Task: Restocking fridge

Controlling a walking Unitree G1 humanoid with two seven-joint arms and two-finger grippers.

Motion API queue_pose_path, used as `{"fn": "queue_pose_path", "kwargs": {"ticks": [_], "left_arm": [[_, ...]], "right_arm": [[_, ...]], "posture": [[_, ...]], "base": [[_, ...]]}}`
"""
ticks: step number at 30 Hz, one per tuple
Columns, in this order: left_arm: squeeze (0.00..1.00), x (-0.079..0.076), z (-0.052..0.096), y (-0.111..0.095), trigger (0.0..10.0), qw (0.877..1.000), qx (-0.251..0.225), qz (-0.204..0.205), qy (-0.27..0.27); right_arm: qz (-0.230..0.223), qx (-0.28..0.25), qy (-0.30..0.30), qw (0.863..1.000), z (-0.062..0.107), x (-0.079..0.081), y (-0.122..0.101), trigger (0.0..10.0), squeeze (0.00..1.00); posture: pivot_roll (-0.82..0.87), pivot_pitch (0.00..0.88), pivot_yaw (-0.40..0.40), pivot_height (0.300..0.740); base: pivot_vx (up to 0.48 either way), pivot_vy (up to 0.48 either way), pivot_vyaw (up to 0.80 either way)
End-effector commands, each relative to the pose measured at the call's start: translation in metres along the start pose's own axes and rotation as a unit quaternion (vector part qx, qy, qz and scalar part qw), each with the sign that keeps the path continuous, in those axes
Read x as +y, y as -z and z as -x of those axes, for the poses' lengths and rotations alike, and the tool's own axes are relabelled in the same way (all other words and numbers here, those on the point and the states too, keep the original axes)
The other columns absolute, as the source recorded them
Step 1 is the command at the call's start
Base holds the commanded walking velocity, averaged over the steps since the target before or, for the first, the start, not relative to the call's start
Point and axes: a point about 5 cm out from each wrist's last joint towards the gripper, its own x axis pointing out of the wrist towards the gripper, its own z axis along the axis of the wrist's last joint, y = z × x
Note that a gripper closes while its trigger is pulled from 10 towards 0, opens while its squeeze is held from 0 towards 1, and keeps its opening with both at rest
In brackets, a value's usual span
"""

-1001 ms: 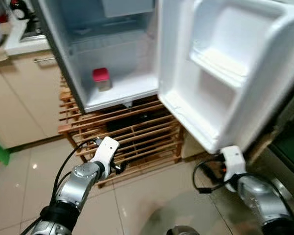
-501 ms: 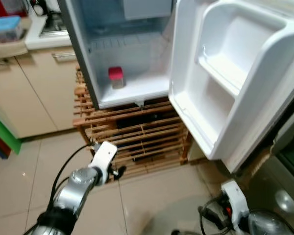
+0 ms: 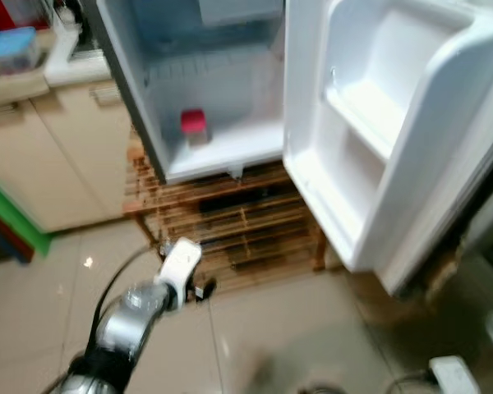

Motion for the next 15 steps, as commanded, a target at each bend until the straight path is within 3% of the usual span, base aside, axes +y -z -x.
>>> {"fn": "queue_pose_path", "kwargs": {"ticks": [1, 6, 8, 10, 12, 13, 15], "left_arm": [[0.00, 0.006, 0.001, 0.007, 10.0, 1.000, 0.014, -0.003, -0.010], [0.00, 0.007, 0.000, 0.010, 10.0, 1.000, 0.018, 0.001, -0.014], [0.00, 0.006, -0.001, 0.012, 10.0, 1.000, 0.019, 0.003, -0.012], [0.00, 0.006, -0.002, 0.013, 10.0, 1.000, 0.021, 0.003, -0.011], [0.00, 0.006, -0.003, 0.018, 10.0, 1.000, 0.029, 0.003, -0.011], [0.00, 0.006, -0.003, 0.018, 10.0, 1.000, 0.029, 0.003, -0.011], [0.00, 0.009, -0.003, 0.035, 10.0, 0.998, 0.055, 0.011, -0.009]], "right_arm": [[-0.004, 0.004, 0.008, 1.000, -0.001, 0.002, 0.003, 10.0, 0.00], [-0.032, -0.057, -0.003, 0.998, -0.002, 0.017, -0.030, 10.0, 0.00], [-0.033, -0.119, -0.059, 0.991, 0.001, 0.044, -0.064, 10.0, 0.00], [-0.032, -0.137, -0.073, 0.987, 0.002, 0.053, -0.075, 10.0, 0.00], [-0.025, -0.173, -0.115, 0.978, 0.009, 0.075, -0.099, 10.0, 0.00], [-0.025, -0.173, -0.115, 0.978, 0.009, 0.075, -0.099, 10.0, 0.00], [-0.008, -0.210, -0.159, 0.965, 0.018, 0.101, -0.123, 10.0, 0.00]], "posture": [[-0.14, 0.000, 0.049, 0.740], [-0.14, 0.000, 0.043, 0.740], [-0.14, 0.000, 0.045, 0.740], [-0.14, 0.000, 0.045, 0.740], [-0.14, 0.000, 0.047, 0.740], [-0.14, 0.000, 0.047, 0.740], [-0.14, 0.000, 0.049, 0.740]], "base": [[0.000, 0.000, 0.00], [0.000, 0.000, 0.00], [0.000, 0.000, 0.00], [0.000, 0.000, 0.00], [0.000, 0.000, 0.00], [0.000, 0.000, 0.00], [0.000, 0.000, 0.00]]}}
